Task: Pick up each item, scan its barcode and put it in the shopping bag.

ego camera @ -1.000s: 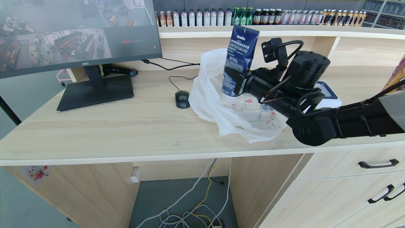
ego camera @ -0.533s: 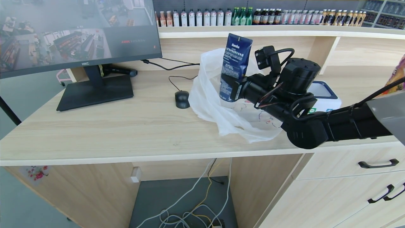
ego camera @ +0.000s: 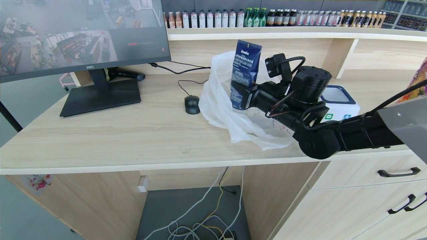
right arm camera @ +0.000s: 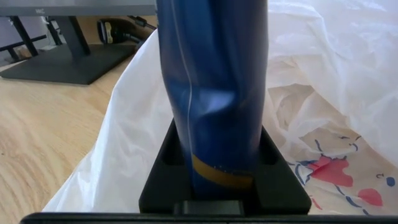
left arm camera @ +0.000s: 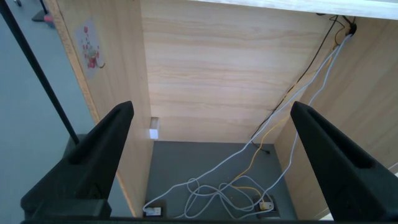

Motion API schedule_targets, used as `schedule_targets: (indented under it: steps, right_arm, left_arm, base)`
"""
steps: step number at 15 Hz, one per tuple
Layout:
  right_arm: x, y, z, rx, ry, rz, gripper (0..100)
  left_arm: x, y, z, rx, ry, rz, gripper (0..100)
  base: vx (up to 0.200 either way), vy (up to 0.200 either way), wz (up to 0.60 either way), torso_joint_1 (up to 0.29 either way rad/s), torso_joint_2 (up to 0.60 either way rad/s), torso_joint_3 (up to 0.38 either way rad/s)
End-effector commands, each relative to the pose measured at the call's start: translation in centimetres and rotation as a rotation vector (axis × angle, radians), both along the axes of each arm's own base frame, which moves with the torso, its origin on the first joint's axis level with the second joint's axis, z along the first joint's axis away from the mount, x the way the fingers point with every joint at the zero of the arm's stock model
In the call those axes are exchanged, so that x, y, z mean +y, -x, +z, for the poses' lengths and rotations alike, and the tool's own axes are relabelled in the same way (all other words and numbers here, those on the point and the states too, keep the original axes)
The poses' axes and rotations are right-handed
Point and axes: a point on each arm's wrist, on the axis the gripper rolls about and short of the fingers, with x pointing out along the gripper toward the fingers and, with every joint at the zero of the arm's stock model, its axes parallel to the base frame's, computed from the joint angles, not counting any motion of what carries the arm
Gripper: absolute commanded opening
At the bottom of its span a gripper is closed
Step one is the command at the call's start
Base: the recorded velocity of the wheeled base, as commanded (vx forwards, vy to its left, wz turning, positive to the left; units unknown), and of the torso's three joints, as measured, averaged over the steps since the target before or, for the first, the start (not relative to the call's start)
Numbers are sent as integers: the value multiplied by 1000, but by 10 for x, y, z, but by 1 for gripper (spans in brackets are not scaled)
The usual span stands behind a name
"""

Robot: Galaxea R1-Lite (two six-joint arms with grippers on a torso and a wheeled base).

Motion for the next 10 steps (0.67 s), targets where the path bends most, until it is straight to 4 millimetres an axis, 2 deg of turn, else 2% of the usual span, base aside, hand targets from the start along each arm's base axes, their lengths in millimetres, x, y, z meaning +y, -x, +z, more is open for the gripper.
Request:
schedule_targets:
  steps: [1, 9, 10]
  right_arm:
    - [1, -1, -4, 14, 7, 1, 0]
    - [4, -2, -7, 22, 20, 5, 0]
    - [5, -1, -6, 22, 20, 7, 100]
  left_arm:
    - [0, 0, 0, 0, 1, 1, 100]
    - [0, 0, 0, 0, 1, 1, 100]
    - [0, 0, 0, 0, 1, -1, 100]
  base:
    - [0, 0, 0, 0, 0, 0]
    - [0, 0, 0, 0, 0, 0]
    - [0, 0, 0, 0, 0, 0]
